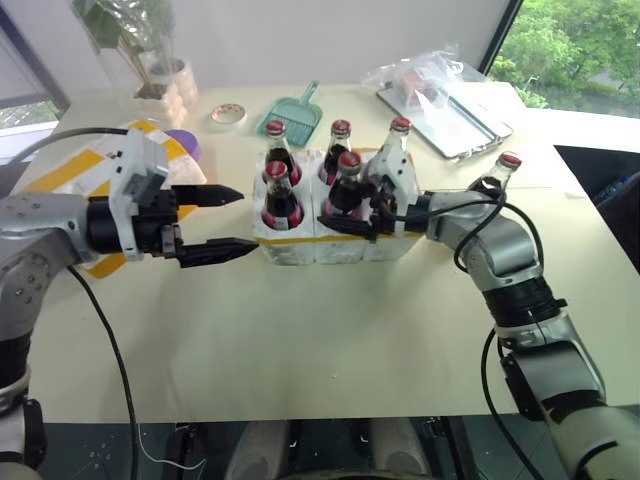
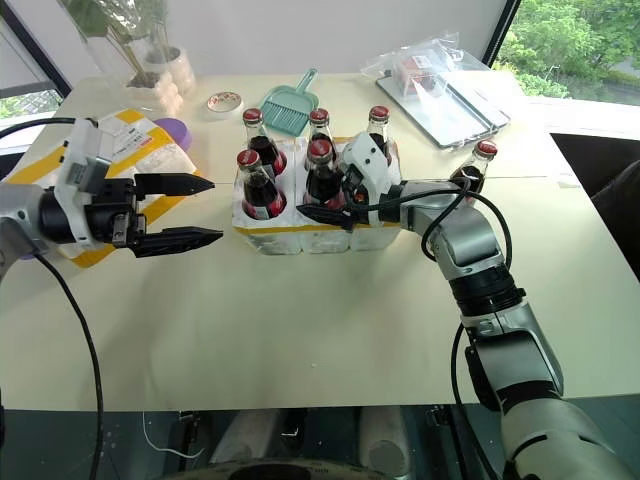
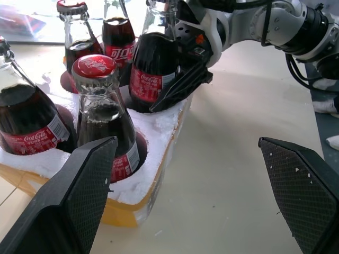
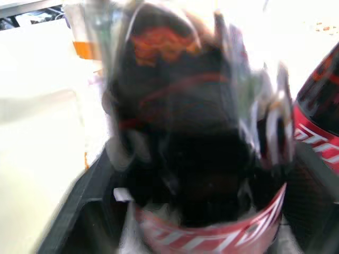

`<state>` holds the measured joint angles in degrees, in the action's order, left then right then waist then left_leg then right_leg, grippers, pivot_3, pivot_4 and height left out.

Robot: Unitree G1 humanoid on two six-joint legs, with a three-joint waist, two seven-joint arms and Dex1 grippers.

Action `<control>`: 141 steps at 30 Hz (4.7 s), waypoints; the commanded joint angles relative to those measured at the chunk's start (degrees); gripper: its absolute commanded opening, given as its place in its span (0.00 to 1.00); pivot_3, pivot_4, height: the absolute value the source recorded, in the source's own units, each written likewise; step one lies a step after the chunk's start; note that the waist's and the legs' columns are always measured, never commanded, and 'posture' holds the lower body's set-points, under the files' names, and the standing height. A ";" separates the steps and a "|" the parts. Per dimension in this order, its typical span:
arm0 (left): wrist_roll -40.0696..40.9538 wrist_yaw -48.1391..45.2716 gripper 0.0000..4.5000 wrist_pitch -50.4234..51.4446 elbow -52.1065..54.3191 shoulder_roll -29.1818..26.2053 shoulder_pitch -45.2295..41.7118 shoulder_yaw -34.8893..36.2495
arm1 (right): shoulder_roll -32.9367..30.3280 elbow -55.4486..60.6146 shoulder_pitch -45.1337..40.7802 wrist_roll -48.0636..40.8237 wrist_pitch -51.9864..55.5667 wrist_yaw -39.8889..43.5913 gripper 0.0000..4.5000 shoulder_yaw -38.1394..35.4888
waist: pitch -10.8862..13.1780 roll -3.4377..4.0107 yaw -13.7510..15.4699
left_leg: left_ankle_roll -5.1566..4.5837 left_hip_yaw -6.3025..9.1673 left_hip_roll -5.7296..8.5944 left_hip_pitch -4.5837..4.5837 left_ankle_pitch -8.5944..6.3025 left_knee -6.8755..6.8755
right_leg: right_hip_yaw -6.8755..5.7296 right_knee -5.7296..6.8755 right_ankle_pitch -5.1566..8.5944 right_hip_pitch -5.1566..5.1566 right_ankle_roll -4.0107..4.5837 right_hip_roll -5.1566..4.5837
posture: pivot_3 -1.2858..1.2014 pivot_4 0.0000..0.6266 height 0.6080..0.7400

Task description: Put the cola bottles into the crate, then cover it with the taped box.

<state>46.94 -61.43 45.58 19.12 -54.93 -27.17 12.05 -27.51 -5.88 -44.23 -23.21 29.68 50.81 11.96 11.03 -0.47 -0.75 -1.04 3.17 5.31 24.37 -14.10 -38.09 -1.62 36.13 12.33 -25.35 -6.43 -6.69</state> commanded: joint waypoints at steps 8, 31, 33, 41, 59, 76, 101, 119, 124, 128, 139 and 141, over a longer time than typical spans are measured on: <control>-0.04 -1.90 1.00 -1.00 -0.88 0.74 -2.03 -1.54 | -6.68 22.60 8.85 -15.54 17.93 -6.43 1.00 -20.32 | 0.00 0.00 0.78 | -0.05 0.03 0.01 0.01 -0.03 -0.01 | 0.01 -0.02 0.00 0.04 0.00 -0.02 | 0.52 0.24 0.99; -5.29 -7.81 1.00 -4.67 -8.67 3.44 -9.22 -7.20 | -12.08 23.34 32.89 -17.81 23.49 -24.58 1.00 -45.75 | -0.05 -0.05 1.44 | -0.34 -0.01 -0.09 -0.28 -0.17 -0.07 | 0.02 -0.07 0.00 0.39 0.00 -0.05 | 0.52 0.24 0.99; -5.24 -7.82 1.00 -4.56 -8.36 3.17 -9.12 -6.98 | -11.58 20.85 31.43 -16.35 21.68 -24.69 1.00 -43.90 | -0.05 -0.04 1.36 | -0.34 -0.03 -0.08 -0.29 -0.16 -0.08 | 0.02 -0.06 0.00 0.40 0.00 -0.03 | 0.52 0.24 0.99; -5.70 -7.28 1.00 -4.39 -7.80 2.42 -8.62 -6.32 | -10.90 12.16 25.42 -12.04 15.21 -23.35 1.00 -37.21 | -0.05 -0.03 1.35 | -0.34 -0.02 -0.08 -0.33 -0.16 -0.05 | 0.00 -0.06 0.01 0.43 0.00 0.02 | 0.52 0.24 0.99; -5.10 -5.65 1.00 -3.62 -6.07 2.25 -7.79 -5.28 | -6.81 3.72 18.02 -8.50 7.58 -21.61 0.63 -32.03 | -0.04 -0.02 1.27 | -0.33 -0.01 -0.09 -0.34 -0.16 -0.03 | -0.02 -0.07 0.01 0.42 0.00 0.07 | 0.52 0.24 0.99; -5.68 -5.62 1.00 -4.33 -6.95 2.58 -7.31 -4.85 | -6.80 15.87 5.01 -27.64 19.95 -19.72 0.63 -33.76 | 0.11 0.23 0.97 | -0.33 -0.02 -0.11 -0.29 -0.16 0.11 | 0.00 -0.07 0.01 0.29 0.01 0.07 | 0.52 0.24 0.99; -5.21 -4.32 1.00 -4.35 -4.49 1.88 -4.78 -3.01 | -9.29 1.81 1.67 -1.34 5.90 -1.29 0.97 -7.07 | 0.10 0.19 -0.10 | -0.25 -0.04 -0.09 -0.21 -0.12 0.05 | -0.01 -0.03 0.00 0.20 0.00 0.06 | 0.52 0.24 0.99; -5.23 8.68 1.00 0.00 5.91 -2.13 11.02 17.41 | -27.87 11.26 4.03 -16.79 18.03 13.81 0.97 -24.98 | 0.11 0.19 0.09 | -0.32 -0.03 -0.08 -0.17 -0.18 0.05 | 0.00 -0.08 0.01 0.18 0.00 -0.08 | 0.52 0.24 0.99; -25.32 15.83 1.00 -3.38 6.59 -6.20 30.52 28.45 | -31.00 14.61 5.69 -21.13 18.93 18.44 0.97 -26.68 | 0.09 0.26 -0.41 | -0.33 -0.09 -0.15 -0.15 -0.20 0.11 | 0.09 -0.12 0.01 0.11 0.01 -0.09 | 0.52 0.24 0.99; -38.81 21.13 1.00 -11.02 2.87 -6.63 40.44 31.00 | -30.69 16.31 5.41 -25.91 21.23 20.37 0.97 -27.55 | 0.07 0.27 0.37 | -0.32 -0.18 -0.22 -0.27 -0.21 0.22 | 0.19 -0.11 0.05 0.14 0.07 -0.10 | 0.52 0.24 0.99; -57.17 36.46 1.00 -32.12 -17.99 -3.64 39.56 17.10 | -30.27 16.11 2.50 -26.77 21.10 21.11 0.97 -24.78 | 0.03 0.23 1.55 | -0.22 -0.15 -0.21 -0.16 -0.39 0.18 | 0.10 -0.60 -0.01 0.11 0.08 -0.13 | 0.52 0.24 0.99; -59.53 39.17 1.00 -37.03 -22.99 -3.43 37.30 13.58 | -30.98 16.90 2.20 -27.38 21.45 21.75 0.97 -24.88 | 0.03 0.23 1.50 | -0.22 -0.16 -0.21 -0.03 -0.38 0.19 | 0.10 -0.54 -0.02 0.09 0.07 -0.13 | 0.52 0.24 0.99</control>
<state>-9.90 -25.12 12.80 -1.04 -58.12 11.34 26.92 -57.37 9.37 -40.35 -48.74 50.96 71.74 -11.80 11.06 -0.24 0.76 -1.27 3.01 5.10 24.35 -14.48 -37.90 -1.52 35.60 12.31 -25.29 -6.36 -6.82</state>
